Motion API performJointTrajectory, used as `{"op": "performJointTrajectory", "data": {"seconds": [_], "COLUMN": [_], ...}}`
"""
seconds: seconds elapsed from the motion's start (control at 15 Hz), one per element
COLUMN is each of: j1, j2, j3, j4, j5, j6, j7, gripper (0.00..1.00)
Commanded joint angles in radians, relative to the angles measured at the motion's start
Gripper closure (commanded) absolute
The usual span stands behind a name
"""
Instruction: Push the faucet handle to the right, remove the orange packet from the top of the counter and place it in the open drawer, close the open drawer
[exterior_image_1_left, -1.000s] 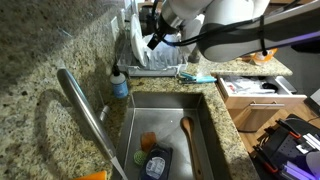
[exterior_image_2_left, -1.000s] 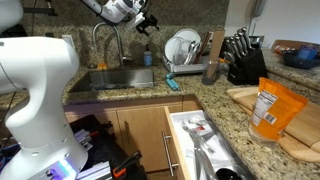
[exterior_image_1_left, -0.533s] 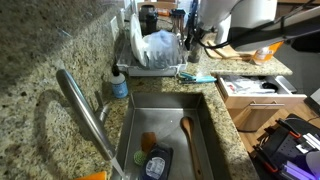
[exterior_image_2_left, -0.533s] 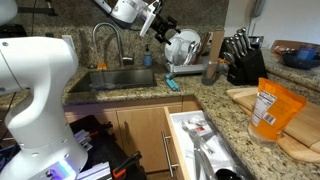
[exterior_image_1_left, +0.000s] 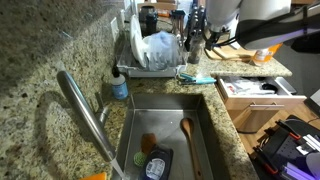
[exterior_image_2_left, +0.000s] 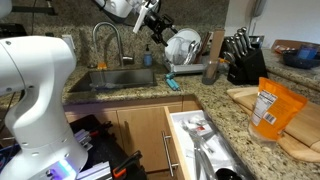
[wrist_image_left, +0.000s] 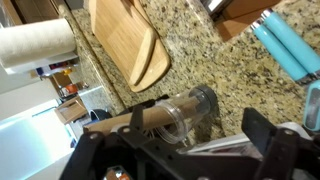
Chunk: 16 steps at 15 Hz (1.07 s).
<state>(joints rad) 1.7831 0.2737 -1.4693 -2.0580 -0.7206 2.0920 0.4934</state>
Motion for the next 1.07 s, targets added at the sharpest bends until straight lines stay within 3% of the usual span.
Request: {"op": "performJointTrajectory", "data": {"seconds": [0.0, 0.33, 0.4, 0.47, 0.53, 0.6, 0.87, 1.0], "j1": [-0.164, -0.279, -0.303, -0.298, -0.290, -0.298, -0.285, -0.364], "j2": [0.028, -0.054, -0.073, -0.021, -0.027, -0.033, -0.039, -0.040], "j3": [0.060, -0.033, -0.055, -0.126, -0.073, -0.100, -0.079, -0.042], "j4": [0.001, -0.012, -0.015, -0.019, -0.009, -0.010, -0.009, 0.049], "j5": [-0.079, -0.298, -0.324, -0.281, -0.281, -0.282, -0.282, -0.146], "j6": [-0.046, -0.171, -0.199, -0.184, -0.171, -0.166, -0.168, -0.252], "j7": [0.107, 0.285, 0.311, 0.300, 0.282, 0.280, 0.283, 0.280], "gripper": [0.00, 0.00, 0.00, 0.00, 0.00, 0.00, 0.00, 0.00]}}
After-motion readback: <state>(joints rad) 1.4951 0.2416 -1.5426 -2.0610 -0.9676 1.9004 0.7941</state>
